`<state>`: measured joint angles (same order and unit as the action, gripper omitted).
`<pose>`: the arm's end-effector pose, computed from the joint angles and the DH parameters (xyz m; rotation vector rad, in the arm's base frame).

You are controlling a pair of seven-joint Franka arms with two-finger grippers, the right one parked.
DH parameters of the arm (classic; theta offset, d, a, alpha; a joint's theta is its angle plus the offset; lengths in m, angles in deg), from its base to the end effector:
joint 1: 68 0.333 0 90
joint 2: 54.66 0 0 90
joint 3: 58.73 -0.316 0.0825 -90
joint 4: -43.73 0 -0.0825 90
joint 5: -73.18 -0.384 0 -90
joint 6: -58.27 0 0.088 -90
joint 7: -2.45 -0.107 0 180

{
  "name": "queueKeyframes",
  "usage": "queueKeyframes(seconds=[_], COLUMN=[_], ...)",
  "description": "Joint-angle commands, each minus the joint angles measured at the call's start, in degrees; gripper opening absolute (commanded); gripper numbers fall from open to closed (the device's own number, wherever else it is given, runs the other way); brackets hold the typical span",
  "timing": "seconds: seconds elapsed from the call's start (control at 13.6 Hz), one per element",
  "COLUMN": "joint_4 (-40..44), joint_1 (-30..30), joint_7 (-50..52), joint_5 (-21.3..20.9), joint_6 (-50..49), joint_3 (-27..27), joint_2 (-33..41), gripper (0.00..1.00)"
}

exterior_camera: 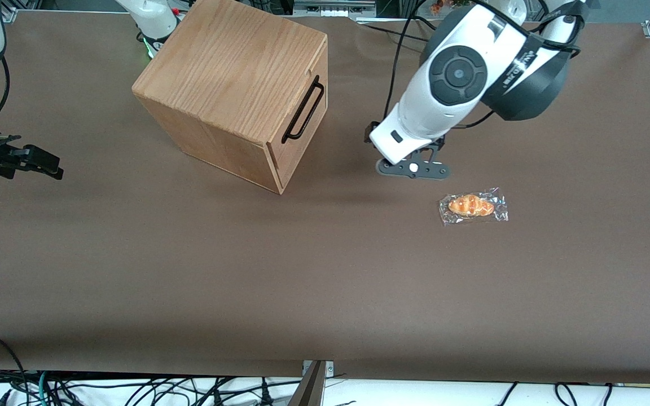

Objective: Open top drawer with left arm
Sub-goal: 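Move the left gripper over the table toward the cabinet's black drawer handle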

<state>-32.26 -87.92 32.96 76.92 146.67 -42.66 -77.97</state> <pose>0.5462 -0.3654 0.4976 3.0644 -0.1220 -0.3737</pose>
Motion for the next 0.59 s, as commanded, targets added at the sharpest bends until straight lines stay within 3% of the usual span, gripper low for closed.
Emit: queueKeyframes(seconds=[0.0, 0.3, 0.52], joint_4=[0.0, -0.1, -0.1], joint_1=[-2.7, -3.5, -4.9], joint_7=[0.3, -0.5, -0.5], joint_5=[1.0, 5.9, 6.3], joint_6=[1.0, 3.6, 4.7], joint_3=[-0.4, -0.4, -0.3], joint_2=[-0.7, -2.7, -3.5], gripper=[1.0, 1.0, 1.0])
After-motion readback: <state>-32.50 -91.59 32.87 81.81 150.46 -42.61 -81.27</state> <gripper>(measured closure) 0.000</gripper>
